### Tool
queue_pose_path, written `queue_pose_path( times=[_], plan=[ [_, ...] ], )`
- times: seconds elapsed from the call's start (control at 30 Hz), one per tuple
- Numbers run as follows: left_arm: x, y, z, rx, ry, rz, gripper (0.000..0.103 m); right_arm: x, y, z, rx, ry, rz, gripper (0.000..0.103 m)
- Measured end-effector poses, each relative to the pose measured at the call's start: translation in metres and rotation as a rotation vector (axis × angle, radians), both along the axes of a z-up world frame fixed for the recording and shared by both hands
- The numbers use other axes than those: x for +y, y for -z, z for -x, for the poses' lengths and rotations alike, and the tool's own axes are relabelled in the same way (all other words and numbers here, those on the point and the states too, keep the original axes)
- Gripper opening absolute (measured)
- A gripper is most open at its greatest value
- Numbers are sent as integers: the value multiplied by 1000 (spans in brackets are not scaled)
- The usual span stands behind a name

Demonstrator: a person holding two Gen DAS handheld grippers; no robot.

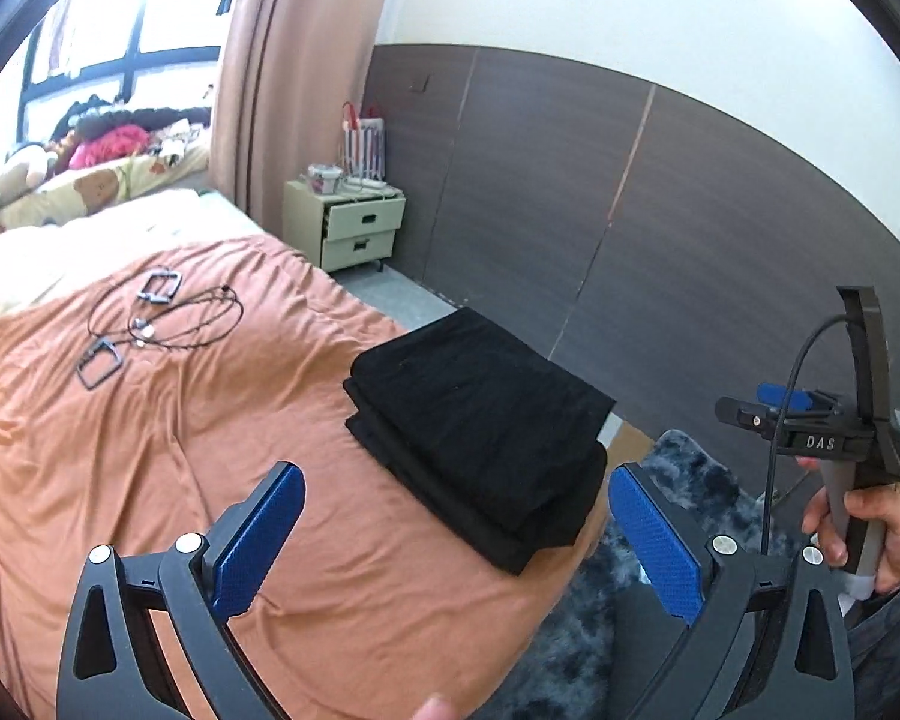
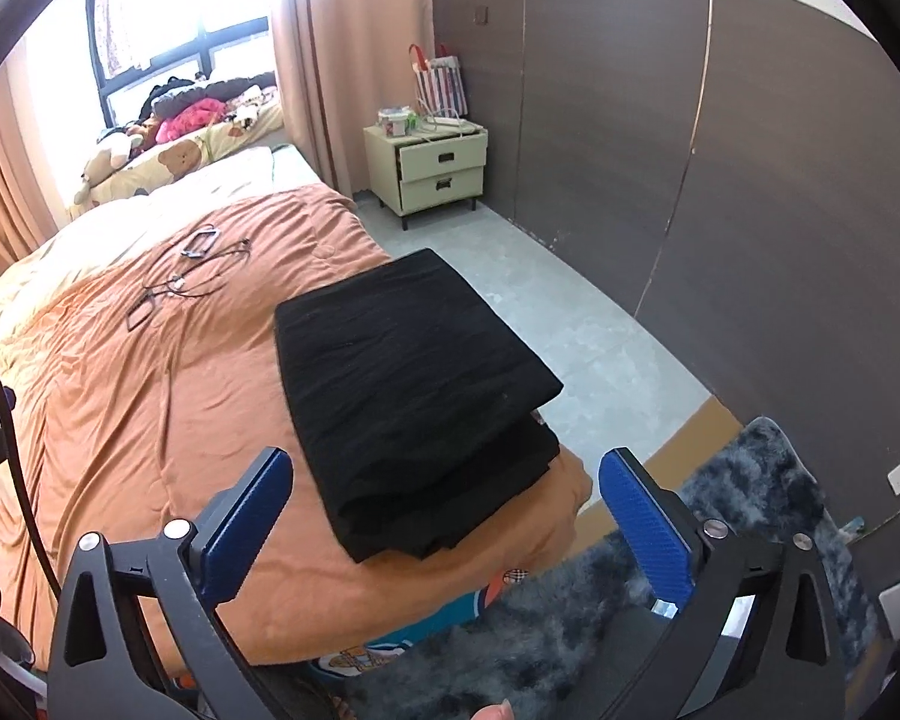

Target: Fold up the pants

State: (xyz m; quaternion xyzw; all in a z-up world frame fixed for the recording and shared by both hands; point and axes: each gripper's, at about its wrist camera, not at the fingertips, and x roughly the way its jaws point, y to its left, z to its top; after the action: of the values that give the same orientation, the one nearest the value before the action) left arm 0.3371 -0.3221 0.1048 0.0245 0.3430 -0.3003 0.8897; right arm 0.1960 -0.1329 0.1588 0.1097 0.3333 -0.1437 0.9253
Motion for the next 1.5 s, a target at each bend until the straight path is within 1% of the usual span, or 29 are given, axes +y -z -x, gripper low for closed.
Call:
queue_pose_path(
  times=[0.13, 0.3, 0.47, 0.53, 0.77, 0.87, 0.97, 1.17, 1.3, 1.4, 1.5],
  plan=[
    [13, -9, 27, -53, 4, -36, 102, 22, -6, 21, -31, -2, 11, 103],
    [27, -17, 56, -83, -2, -50, 102, 43, -6, 50, -66, -4, 28, 103],
    [41, -23, 90, -130, -5, -69, 102, 61, -4, 78, -99, -18, 24, 103],
    [48, -26, 102, -140, -3, -60, 102, 68, -1, 89, -114, -25, 17, 103],
    [68, -31, 140, -177, -10, -54, 102, 87, 14, 125, -150, -34, 0, 103],
    [77, -30, 157, -211, -25, -62, 102, 95, 21, 137, -160, -32, -7, 103],
    [88, -28, 169, -210, -27, -54, 102, 105, 23, 150, -176, -30, 9, 103],
    [112, -26, 198, -267, -76, -53, 102, 132, 31, 181, -234, -35, 30, 103],
    [129, -21, 218, -283, -105, -47, 102, 153, 43, 198, -278, -36, 63, 103],
    [140, -18, 234, -303, -128, -52, 102, 168, 55, 210, -310, -47, 60, 103],
    [152, -14, 249, -319, -149, -55, 102, 176, 70, 216, -334, -72, 35, 103]
  ],
)
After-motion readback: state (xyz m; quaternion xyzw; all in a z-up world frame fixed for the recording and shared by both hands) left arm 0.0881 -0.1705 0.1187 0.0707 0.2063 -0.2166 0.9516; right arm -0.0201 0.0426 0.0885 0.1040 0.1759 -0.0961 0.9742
